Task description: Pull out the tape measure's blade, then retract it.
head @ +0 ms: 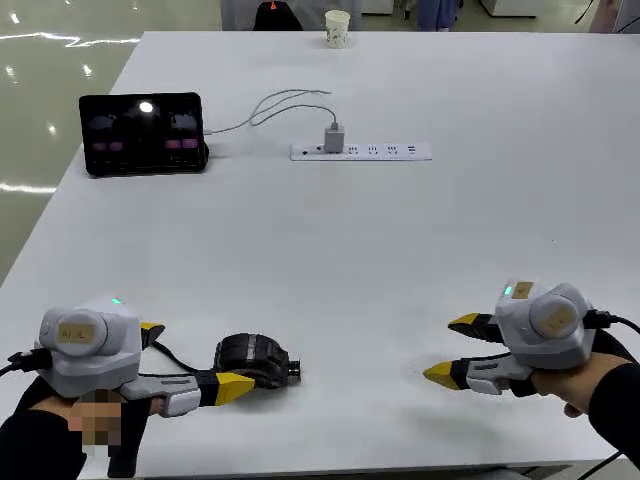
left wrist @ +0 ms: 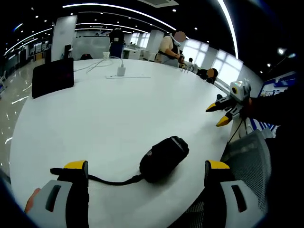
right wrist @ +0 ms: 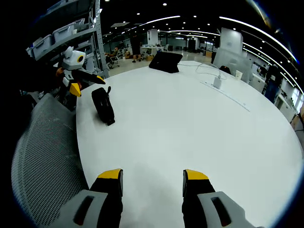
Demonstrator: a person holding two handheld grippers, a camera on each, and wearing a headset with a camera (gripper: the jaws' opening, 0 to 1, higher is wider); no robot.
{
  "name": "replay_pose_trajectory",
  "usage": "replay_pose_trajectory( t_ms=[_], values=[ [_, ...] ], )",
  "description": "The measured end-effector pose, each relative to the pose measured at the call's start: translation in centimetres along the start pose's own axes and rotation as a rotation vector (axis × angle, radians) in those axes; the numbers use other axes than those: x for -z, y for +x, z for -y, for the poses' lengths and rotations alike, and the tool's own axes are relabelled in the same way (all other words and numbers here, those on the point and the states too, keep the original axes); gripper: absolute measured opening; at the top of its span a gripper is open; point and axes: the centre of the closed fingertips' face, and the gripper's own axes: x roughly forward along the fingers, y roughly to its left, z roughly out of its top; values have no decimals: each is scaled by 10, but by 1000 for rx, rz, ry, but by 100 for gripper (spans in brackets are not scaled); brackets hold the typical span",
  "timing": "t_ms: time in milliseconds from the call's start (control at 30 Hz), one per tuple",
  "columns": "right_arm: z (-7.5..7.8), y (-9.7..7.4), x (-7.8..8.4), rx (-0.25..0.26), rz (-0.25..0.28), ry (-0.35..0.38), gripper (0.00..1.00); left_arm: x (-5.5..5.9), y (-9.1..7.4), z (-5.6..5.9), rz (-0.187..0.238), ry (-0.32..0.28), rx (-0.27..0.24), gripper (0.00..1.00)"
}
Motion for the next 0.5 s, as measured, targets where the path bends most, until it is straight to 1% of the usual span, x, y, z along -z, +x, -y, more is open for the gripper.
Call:
replay_pose_trajectory(
  t_ms=[133,200,300,400,500],
  values=[
    [7,-10,7,21,1,5,53,0,-8,-5,0,23,4,99],
    [9,-14,12,28,-4,12,56,-2,-12,-8,9,56,3,99],
    [8,-19,18,24,-15,14,58,0,-16,-15,-9,77,-5,99],
    [6,-23,24,18,-22,1,62,1,-21,-20,-16,80,-4,99],
    [5,-28,32,8,-29,22,67,2,-25,-21,-14,73,1,99]
  ],
)
